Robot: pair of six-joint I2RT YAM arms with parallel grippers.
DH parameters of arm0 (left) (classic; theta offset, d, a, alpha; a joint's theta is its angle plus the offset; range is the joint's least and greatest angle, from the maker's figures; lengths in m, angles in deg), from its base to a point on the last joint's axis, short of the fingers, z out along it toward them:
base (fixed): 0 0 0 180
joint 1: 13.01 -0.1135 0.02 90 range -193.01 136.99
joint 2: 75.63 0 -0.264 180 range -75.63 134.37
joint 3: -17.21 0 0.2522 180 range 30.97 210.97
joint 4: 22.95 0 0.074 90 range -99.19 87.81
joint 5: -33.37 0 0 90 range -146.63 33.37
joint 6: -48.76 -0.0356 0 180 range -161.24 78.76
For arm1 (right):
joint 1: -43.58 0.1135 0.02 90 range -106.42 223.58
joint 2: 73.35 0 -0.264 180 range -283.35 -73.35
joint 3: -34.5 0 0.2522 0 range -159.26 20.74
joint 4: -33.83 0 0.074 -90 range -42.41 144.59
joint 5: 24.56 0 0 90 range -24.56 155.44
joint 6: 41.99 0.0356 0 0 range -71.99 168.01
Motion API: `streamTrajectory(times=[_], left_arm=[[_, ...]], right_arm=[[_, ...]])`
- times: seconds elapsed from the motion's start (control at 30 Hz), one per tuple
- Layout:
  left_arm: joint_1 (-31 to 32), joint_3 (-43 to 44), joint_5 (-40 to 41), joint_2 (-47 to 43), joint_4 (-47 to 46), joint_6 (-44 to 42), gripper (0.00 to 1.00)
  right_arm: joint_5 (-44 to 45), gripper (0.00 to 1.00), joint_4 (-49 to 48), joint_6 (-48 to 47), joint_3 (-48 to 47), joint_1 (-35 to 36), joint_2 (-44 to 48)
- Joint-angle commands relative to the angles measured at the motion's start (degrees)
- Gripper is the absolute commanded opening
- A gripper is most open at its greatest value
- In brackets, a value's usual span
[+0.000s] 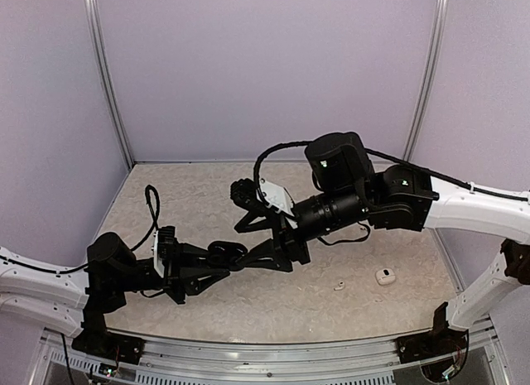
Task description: Insert the wireless bluetooth earbuds into the charging case
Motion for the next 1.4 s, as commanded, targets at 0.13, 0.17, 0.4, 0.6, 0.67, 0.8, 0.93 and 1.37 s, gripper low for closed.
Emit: streamTrajectory(times=[0.13, 0.17, 0.4, 0.6, 0.67, 0.8, 0.93, 1.37], left_arm=[[0.51, 1.95, 0.56, -0.16, -1.47, 0.51, 0.0], [0.49, 1.96, 0.62, -0.1, -1.5, 0.55, 0.0], [0.39, 2.44, 0.82, 0.29, -1.6, 0.86, 0.0], [-0.17, 2.74, 1.84, 0.46, -1.42, 2.61, 0.0], [-0.48, 2.75, 2.1, 0.54, -1.58, 3.17, 0.0], [-0.55, 2.92, 2.54, 0.56, -1.59, 3.74, 0.0], [-0.6, 2.95, 2.38, 0.4, -1.68, 3.76, 0.0], [-0.95, 3.37, 2.19, 1.4, -1.6, 4.83, 0.0]], right_arm=[[-1.55, 0.67, -1.58, 0.41, 0.82, -0.11, -1.3], [-1.71, 0.67, -1.4, 0.38, 0.84, -0.11, -1.46], [-4.74, 0.6, -0.65, -0.04, 0.26, -0.1, -1.74], [-7.22, 0.51, -0.58, -0.84, 0.86, 0.02, -0.75], [-7.69, 0.47, -0.68, -1.26, 1.31, 0.11, -0.31], [-7.18, 0.43, -0.48, -1.43, 1.94, 0.15, -0.64], [-6.47, 0.39, 0.03, -1.62, 1.86, 0.12, -1.63], [2.93, 0.57, -5.12, -1.86, 6.2, -0.59, 4.38]])
